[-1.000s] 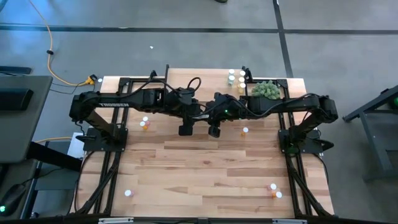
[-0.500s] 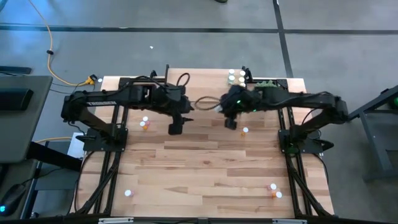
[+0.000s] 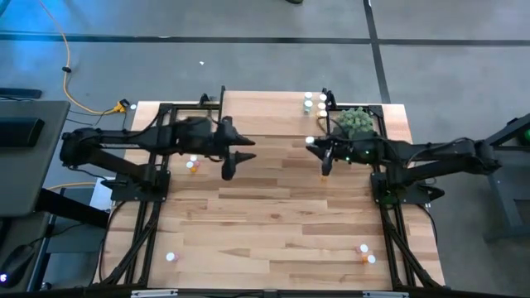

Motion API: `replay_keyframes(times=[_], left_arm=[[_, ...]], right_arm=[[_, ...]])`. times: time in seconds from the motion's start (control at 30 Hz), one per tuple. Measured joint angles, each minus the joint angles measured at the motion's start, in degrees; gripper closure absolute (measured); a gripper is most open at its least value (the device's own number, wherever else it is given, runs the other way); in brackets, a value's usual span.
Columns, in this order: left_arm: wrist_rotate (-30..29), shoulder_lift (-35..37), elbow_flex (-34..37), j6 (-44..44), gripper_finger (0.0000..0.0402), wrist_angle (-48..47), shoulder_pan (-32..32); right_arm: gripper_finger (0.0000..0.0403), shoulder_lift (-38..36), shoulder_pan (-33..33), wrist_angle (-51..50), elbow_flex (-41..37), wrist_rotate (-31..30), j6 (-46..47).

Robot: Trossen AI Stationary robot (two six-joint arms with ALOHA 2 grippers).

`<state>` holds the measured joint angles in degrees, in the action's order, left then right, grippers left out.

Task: Pick and place medicine bottles onto shelf by color
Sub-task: Put the blue pill bottle on the shelf aligned with the other blue pill bottles

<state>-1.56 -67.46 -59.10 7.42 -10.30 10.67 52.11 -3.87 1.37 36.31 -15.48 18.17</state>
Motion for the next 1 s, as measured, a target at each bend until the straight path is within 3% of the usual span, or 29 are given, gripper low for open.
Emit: replay_keyframes(times=[0.2,0.3,0.5,0.8,1.0], left_arm=[[-1.7,8.0,14.8,3.5,0.0213,29.2,-1.7],[-4.3,11.1,18.9,4.5,0.0213,35.0,-2.3],[-6.2,13.8,20.0,4.4,0.0213,34.3,-2.9],[-6.2,14.0,20.0,4.4,0.0213,34.0,-2.9],[-6.2,13.9,20.0,4.4,0.0213,33.6,-2.9]], right_arm=[[0.0299,3.8,-0.1,16.2,-6.4,-14.1,-0.6],[0.0299,7.5,-0.8,21.9,-7.6,-18.6,-0.3],[0.0299,17.0,-3.0,34.1,-7.4,-20.7,-4.7],[0.0299,24.3,-2.9,39.2,-7.4,-38.0,-4.1],[0.0299,24.8,-3.2,40.1,-7.4,-37.6,-3.7]])
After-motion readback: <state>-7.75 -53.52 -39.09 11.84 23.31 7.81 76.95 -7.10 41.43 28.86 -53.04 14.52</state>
